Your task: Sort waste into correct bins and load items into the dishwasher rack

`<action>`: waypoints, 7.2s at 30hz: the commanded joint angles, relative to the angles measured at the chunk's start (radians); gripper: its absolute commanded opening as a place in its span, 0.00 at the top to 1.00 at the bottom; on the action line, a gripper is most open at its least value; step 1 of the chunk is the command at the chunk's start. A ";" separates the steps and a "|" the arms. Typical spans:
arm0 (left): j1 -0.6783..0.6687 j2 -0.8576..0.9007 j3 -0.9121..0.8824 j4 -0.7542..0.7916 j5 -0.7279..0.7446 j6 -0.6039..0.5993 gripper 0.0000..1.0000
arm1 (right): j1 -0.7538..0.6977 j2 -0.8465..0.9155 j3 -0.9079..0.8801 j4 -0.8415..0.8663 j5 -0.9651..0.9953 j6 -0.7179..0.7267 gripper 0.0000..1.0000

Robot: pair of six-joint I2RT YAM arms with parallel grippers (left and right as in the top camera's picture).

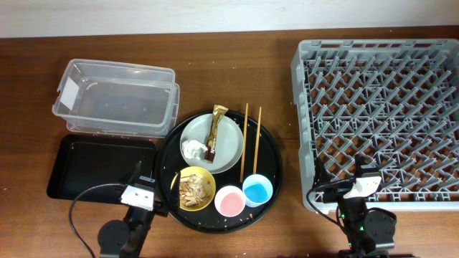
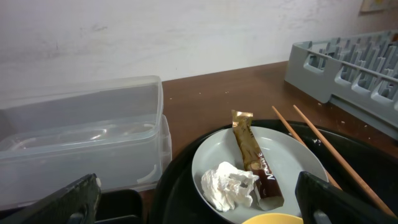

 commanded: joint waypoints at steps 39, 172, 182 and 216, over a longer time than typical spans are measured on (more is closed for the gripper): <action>-0.004 -0.005 -0.008 0.005 0.000 0.013 0.00 | -0.006 -0.012 -0.009 0.003 -0.006 0.004 0.02; -0.599 1.328 1.072 -0.938 -0.069 -0.409 0.09 | -0.006 0.985 1.174 -1.173 -0.541 -0.027 0.02; -0.612 1.618 1.071 -0.908 -0.090 -0.420 0.82 | -0.006 0.985 1.173 -1.172 -0.541 -0.026 0.01; -0.091 1.184 1.095 -0.638 1.340 -0.067 1.00 | 0.181 0.982 1.173 -0.646 -1.273 0.010 0.09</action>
